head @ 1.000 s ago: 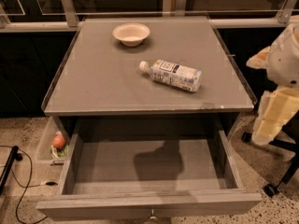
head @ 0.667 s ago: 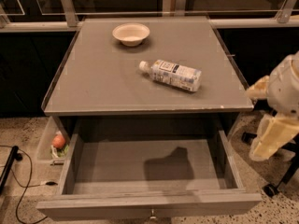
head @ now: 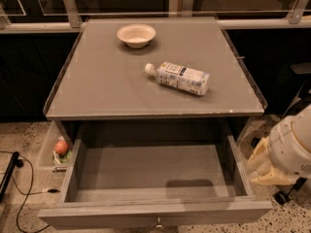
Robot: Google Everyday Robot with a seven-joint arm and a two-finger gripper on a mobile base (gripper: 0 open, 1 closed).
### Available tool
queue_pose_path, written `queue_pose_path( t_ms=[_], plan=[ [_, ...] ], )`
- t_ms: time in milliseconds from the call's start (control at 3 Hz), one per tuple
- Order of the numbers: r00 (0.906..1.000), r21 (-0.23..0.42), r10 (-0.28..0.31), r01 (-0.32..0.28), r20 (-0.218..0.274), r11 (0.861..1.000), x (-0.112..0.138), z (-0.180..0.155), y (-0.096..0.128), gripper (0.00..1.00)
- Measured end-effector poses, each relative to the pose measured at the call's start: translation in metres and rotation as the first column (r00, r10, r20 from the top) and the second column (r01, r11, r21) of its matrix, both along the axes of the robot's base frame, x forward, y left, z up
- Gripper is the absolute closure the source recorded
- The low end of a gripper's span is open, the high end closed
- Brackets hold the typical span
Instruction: Close top drawer
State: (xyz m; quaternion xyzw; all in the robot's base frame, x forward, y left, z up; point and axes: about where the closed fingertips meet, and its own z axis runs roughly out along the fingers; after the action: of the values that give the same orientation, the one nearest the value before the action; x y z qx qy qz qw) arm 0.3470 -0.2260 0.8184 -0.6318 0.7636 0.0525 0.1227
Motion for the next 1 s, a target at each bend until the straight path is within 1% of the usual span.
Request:
queue_pose_path(
  t_ms=[333,667,1000],
  plan=[
    [0.9999,-0.002,0.004,-0.004,-0.01,1.0,-0.004,-0.005,0.0,0.88],
    [0.9999,-0.002,0.004,-0.004,-0.01,1.0,-0.004,-0.005,0.0,1.0],
    [0.9984,0.028,-0.008,0.01,-0.056,1.0,-0.012,-0.045,0.004,1.0]
  ],
)
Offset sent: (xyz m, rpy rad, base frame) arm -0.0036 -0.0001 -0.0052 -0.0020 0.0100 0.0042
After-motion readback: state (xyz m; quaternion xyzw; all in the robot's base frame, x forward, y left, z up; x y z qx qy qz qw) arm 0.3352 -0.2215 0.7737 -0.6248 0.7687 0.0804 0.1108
